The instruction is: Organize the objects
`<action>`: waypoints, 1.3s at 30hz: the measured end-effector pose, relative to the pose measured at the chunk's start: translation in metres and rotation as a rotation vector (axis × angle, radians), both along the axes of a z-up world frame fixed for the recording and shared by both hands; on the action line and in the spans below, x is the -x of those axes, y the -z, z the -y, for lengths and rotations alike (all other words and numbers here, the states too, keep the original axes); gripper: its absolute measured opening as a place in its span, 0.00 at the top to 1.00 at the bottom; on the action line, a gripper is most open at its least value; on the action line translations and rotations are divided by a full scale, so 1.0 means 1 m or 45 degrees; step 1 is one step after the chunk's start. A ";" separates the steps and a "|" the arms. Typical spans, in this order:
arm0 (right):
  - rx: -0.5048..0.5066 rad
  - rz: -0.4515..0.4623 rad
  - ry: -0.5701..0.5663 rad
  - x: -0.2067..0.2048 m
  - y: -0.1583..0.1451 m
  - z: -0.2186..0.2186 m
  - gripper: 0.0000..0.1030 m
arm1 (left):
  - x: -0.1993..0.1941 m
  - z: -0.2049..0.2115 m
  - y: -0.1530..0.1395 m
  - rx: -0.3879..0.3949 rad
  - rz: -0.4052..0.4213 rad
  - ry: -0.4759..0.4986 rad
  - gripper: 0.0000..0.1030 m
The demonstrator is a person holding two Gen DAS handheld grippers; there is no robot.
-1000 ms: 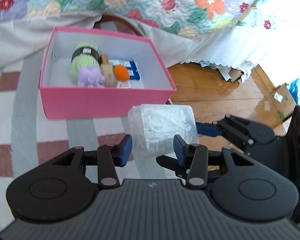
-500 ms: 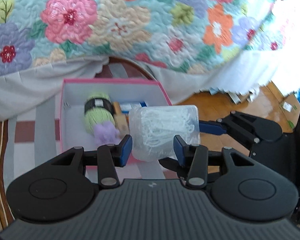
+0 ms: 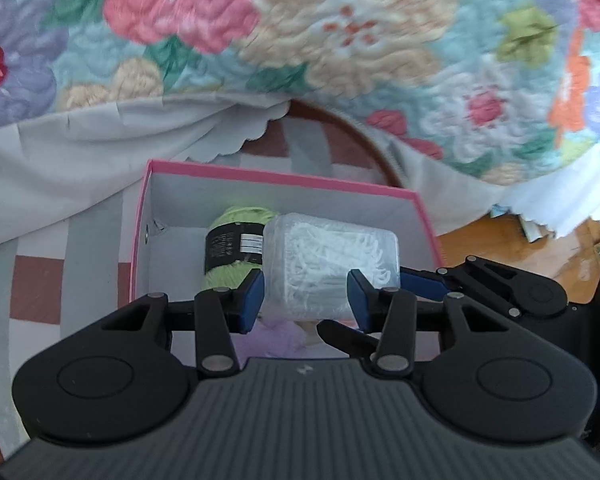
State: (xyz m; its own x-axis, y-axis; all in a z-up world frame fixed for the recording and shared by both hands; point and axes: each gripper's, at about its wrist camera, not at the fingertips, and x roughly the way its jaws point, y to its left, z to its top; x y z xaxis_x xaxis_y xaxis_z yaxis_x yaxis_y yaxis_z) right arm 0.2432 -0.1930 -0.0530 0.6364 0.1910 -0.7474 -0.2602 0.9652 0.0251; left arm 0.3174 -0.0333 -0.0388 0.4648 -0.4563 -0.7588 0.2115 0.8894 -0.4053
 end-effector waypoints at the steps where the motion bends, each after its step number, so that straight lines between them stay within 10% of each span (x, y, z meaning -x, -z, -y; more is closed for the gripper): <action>1: -0.010 -0.021 -0.001 -0.005 0.006 0.001 0.37 | -0.004 0.000 0.007 -0.013 -0.017 0.001 0.58; 13: 0.115 -0.048 0.117 -0.020 0.047 0.000 0.29 | -0.001 0.008 0.039 -0.155 -0.035 -0.085 0.58; 39: -0.108 -0.012 0.363 0.102 -0.044 0.018 0.24 | 0.119 -0.025 -0.038 -0.272 0.032 -0.145 0.44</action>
